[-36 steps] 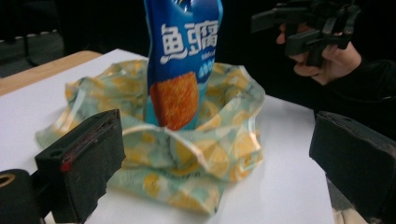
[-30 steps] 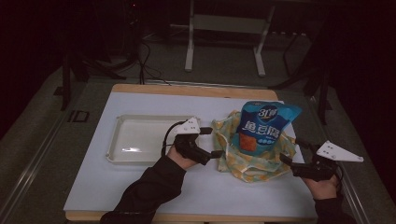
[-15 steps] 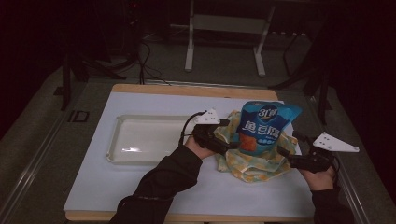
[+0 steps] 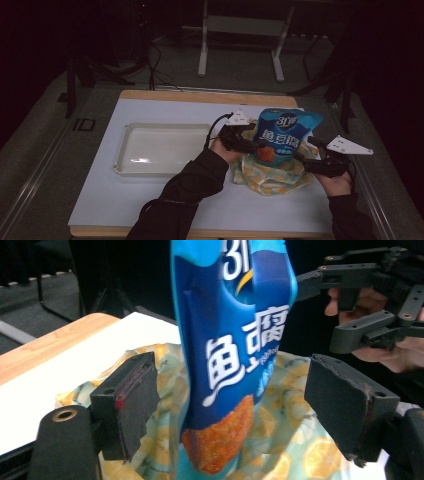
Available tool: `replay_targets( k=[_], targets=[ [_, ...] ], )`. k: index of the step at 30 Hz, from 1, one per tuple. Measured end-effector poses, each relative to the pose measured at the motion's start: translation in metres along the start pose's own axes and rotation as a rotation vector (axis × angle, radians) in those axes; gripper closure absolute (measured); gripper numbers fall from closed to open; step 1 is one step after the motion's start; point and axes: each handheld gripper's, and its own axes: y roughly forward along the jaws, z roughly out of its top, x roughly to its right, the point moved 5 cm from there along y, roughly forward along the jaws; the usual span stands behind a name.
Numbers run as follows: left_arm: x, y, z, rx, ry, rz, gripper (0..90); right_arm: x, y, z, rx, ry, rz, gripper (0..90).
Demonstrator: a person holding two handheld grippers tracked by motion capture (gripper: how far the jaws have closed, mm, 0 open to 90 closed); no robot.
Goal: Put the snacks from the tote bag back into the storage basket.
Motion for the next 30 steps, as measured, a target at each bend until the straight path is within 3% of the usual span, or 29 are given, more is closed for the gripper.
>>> replay_targets(
  k=[2, 5, 8, 11, 15, 18, 19, 30],
  targets=[
    [-0.001, 0.001, 0.001, -0.001, 0.006, 0.014, 30.8, 0.002, 0.003, 0.000, -0.005, 0.016, -0.011, 21.7],
    [-0.003, 0.003, 0.003, 0.015, 0.000, 0.004, 33.1, 0.003, 0.007, -0.001, -0.007, 0.035, -0.009, 23.6],
    [-0.006, 0.009, 0.002, -0.008, 0.003, 0.014, 33.6, 0.003, 0.015, 0.000, -0.020, 0.054, -0.036, 29.9],
    [-0.006, 0.011, 0.003, -0.014, 0.006, 0.020, 34.3, 0.003, 0.017, 0.000, -0.023, 0.048, -0.047, 34.4],
    [-0.005, 0.014, 0.006, -0.017, 0.022, 0.038, 47.9, 0.002, 0.022, 0.003, -0.030, 0.033, -0.067, 43.9],
    [-0.006, 0.016, 0.007, -0.012, 0.022, 0.046, 49.9, 0.001, 0.024, 0.003, -0.032, 0.037, -0.066, 47.8],
    [-0.006, 0.017, 0.007, -0.018, 0.021, 0.036, 55.9, 0.001, 0.025, 0.004, -0.034, 0.037, -0.063, 52.1],
    [-0.008, 0.023, 0.007, -0.032, 0.022, 0.038, 73.5, 0.001, 0.030, 0.003, -0.034, 0.054, -0.066, 73.0]
  ],
)
